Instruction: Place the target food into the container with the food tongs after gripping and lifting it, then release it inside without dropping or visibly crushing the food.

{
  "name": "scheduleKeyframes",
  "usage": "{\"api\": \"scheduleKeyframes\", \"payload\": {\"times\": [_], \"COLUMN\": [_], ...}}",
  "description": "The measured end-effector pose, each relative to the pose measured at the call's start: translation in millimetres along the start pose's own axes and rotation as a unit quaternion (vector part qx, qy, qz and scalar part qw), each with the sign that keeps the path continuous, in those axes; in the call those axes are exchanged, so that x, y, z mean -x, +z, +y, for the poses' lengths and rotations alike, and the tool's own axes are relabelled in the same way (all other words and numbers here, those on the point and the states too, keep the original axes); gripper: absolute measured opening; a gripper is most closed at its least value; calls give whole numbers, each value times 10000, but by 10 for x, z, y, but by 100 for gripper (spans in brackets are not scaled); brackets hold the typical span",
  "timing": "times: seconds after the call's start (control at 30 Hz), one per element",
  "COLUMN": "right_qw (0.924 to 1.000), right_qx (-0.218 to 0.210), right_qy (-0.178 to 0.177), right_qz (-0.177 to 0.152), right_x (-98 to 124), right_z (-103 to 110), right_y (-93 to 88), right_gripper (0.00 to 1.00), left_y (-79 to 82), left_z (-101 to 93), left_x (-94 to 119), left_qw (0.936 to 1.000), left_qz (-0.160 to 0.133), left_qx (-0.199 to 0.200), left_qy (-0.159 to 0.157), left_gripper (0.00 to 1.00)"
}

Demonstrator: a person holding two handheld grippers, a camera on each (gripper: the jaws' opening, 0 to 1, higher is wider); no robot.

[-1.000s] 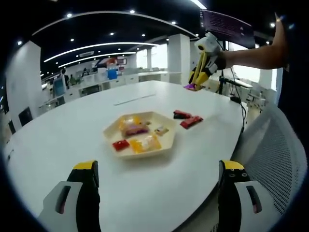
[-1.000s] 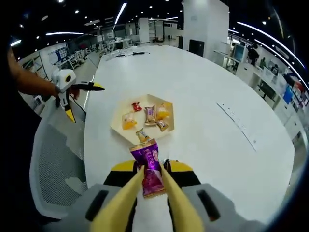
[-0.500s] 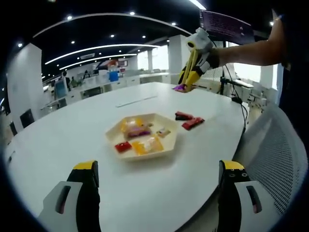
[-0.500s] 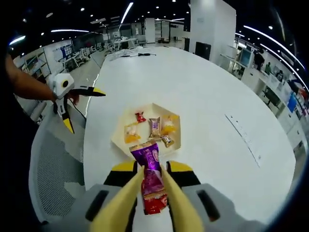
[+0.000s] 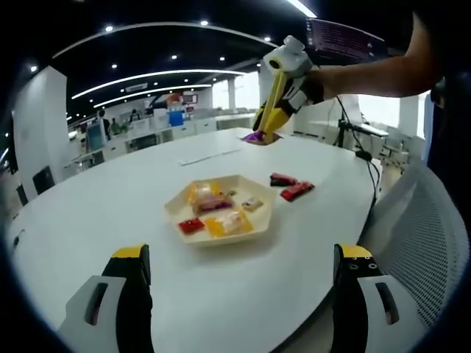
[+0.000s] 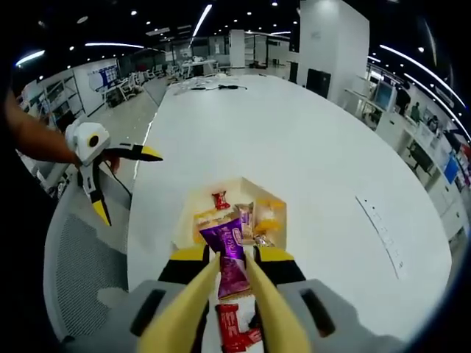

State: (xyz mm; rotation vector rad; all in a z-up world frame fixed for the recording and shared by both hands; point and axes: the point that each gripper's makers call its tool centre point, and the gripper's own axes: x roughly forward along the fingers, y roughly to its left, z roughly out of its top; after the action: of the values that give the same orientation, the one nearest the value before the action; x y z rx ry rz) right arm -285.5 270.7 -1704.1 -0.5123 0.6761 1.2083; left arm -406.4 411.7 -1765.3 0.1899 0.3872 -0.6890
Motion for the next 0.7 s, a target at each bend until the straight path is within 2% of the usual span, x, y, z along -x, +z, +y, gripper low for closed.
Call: {"api": "scheduleKeyframes", "payload": {"times": [0.3, 0.7], "right_qw": [10000, 9999], "right_qx": [35, 37], "right_qy": [62, 62], "right_qz": [-54, -94], "right_x": [-184, -230], "right_z": [24, 10], "right_y": [188, 268], "right_gripper": [22, 23], "left_y": [1, 10], "left_z": [9, 12], "left_x": [2, 7], "left_qw": [10000, 10000], "left_qz": [-1, -5], "left_qx": [-19, -12], "left_qy": [27, 45], "left_gripper": [99, 99]}}
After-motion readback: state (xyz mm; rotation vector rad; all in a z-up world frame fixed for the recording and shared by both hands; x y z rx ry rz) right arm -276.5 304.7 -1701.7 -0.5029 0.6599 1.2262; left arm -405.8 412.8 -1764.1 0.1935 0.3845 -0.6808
